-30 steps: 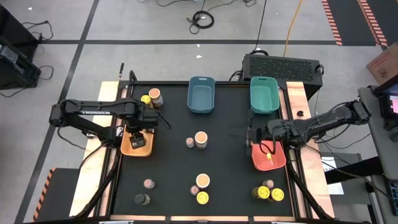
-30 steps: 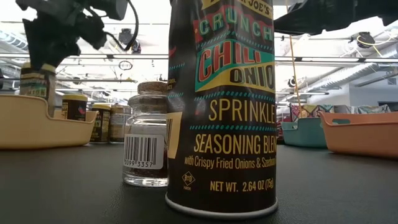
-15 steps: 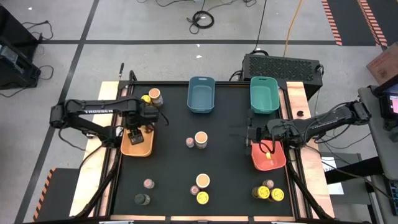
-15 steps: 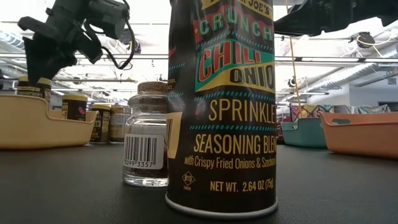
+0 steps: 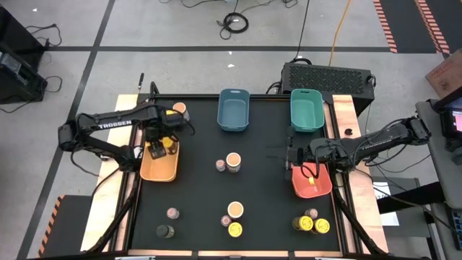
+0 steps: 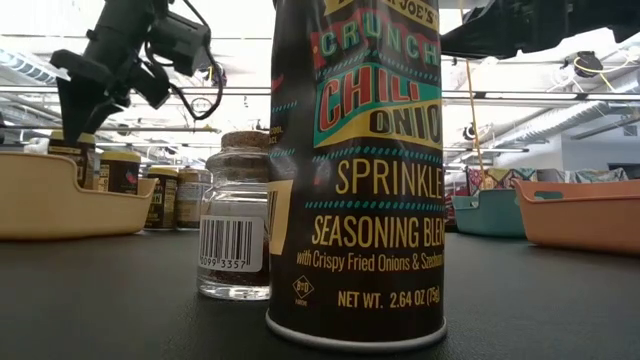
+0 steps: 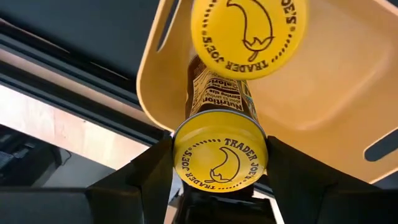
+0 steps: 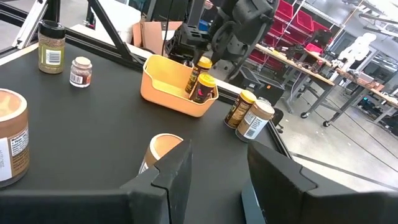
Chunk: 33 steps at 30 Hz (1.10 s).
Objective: Sort spices by type
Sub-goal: Put the yellow seasoning can into the yellow bin
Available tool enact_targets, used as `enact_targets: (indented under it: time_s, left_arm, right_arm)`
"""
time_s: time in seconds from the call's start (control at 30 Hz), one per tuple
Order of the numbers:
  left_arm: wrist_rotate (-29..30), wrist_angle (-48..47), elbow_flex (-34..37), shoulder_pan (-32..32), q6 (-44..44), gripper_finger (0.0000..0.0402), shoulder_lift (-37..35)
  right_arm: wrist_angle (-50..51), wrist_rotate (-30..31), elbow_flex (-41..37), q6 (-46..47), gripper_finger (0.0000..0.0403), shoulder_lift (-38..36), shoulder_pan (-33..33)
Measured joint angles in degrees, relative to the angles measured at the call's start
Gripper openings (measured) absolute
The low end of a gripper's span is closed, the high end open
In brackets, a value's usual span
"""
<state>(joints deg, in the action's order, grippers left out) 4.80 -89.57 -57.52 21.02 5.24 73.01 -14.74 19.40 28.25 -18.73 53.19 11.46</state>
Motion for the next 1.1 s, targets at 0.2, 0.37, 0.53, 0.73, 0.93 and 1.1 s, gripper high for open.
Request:
enact_targets:
  time_s: [0.2,0.37,0.53,0.73,0.93,1.1]
  left_arm:
    - [0.2,2.0,0.0,1.4,-3.0,0.0223,0.0]
    - [0.3,2.2,0.0,2.6,-3.1,0.0224,0.0]
    - [0.6,4.2,0.0,3.3,-4.4,0.0224,0.0]
    - [1.7,4.9,0.0,3.4,-4.1,0.0240,0.0]
    - [1.7,5.2,0.0,3.4,-4.3,0.0269,0.0]
    - [1.7,5.3,-0.1,3.4,-4.3,0.0275,0.0]
  right_arm:
    - [0.0,0.0,0.0,0.0,0.0150,0.0,0.0]
    - [0.0,0.0,0.0,0.0,0.0150,0.0,0.0]
    - [0.0,0.0,0.0,0.0,0.0150,0.0,0.0]
    - [0.0,0.0,0.0,0.0,0.0150,0.0,0.0]
    - [0.0,0.0,0.0,0.0,0.0150,0.0,0.0]
    - [0.0,0.0,0.0,0.0,0.0150,0.0,0.0]
